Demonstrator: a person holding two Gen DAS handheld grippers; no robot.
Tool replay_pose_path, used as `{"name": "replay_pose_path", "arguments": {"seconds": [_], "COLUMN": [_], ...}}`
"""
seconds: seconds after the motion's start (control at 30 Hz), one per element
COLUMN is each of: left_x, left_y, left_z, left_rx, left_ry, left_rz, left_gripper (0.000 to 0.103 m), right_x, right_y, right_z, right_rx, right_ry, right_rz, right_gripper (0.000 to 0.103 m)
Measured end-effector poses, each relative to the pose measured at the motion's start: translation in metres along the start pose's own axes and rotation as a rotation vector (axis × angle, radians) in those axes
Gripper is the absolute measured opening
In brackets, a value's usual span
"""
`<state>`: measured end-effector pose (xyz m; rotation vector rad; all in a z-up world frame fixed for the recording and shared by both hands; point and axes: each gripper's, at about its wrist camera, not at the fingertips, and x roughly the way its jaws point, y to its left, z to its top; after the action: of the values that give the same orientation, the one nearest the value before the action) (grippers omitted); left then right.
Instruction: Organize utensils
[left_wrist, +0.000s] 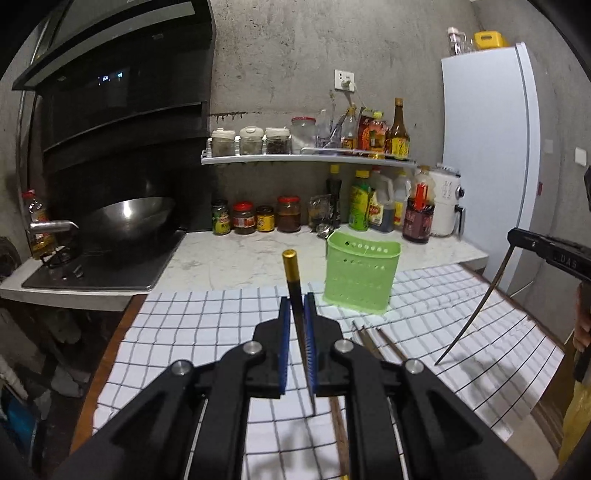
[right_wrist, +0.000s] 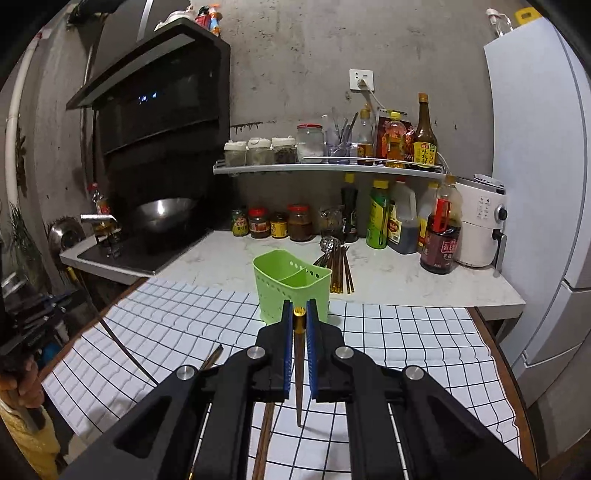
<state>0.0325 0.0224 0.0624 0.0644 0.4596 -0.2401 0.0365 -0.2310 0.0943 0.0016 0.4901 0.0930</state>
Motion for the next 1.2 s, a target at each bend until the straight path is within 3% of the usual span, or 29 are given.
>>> {"name": "replay_pose_path", "arguments": {"seconds": [0.1, 0.23, 0.6, 0.77, 0.87, 0.9, 0.93, 1.0, 1.13, 1.2], "left_x": [0.019, 0.041, 0.038, 0.054, 0.052, 0.051, 0.049, 0.046, 0.049, 0.05], "left_y": [-0.001, -0.002, -0.003, 0.028, 0.043, 0.047, 0.052, 0.067, 0.12, 0.137], "left_z": [-0.013, -0.03, -0.025, -0.037, -0.054, -0.06, -0.067, -0.082, -0.118, -0.13], "left_rx": [0.004, 0.015, 0.029, -0.091, -0.124, -0.117, -0.103, -0.078, -0.124, -0.135], "left_ry": [0.125, 0.227, 0.199, 0.265, 0.321, 0.331, 0.343, 0.353, 0.449, 0.482], "left_rz": [-0.011, 0.001, -0.035, -0.017, 0.036, 0.058, 0.094, 0.192, 0.329, 0.362], "left_gripper": [0.007, 0.004, 0.0, 0.0, 0.003, 0.008, 0.026, 0.045, 0.046, 0.046], "right_x": [0.019, 0.032, 0.034, 0.039, 0.039, 0.039, 0.038, 0.038, 0.037, 0.035], "right_y": [0.001, 0.003, 0.004, 0.013, 0.021, 0.024, 0.027, 0.03, 0.033, 0.035], "right_z": [-0.018, -0.038, -0.036, -0.04, -0.041, -0.042, -0.043, -0.045, -0.046, -0.047], "right_rx": [0.001, 0.004, -0.009, -0.034, -0.051, -0.06, -0.068, -0.071, -0.066, -0.061], "right_ry": [0.083, 0.145, 0.125, 0.111, 0.101, 0.092, 0.084, 0.077, 0.072, 0.07], "right_rz": [0.006, -0.006, -0.008, -0.003, 0.008, 0.008, 0.005, 0.009, 0.009, 0.01], "right_gripper": [0.007, 0.007, 0.006, 0.006, 0.006, 0.006, 0.006, 0.006, 0.006, 0.006]}}
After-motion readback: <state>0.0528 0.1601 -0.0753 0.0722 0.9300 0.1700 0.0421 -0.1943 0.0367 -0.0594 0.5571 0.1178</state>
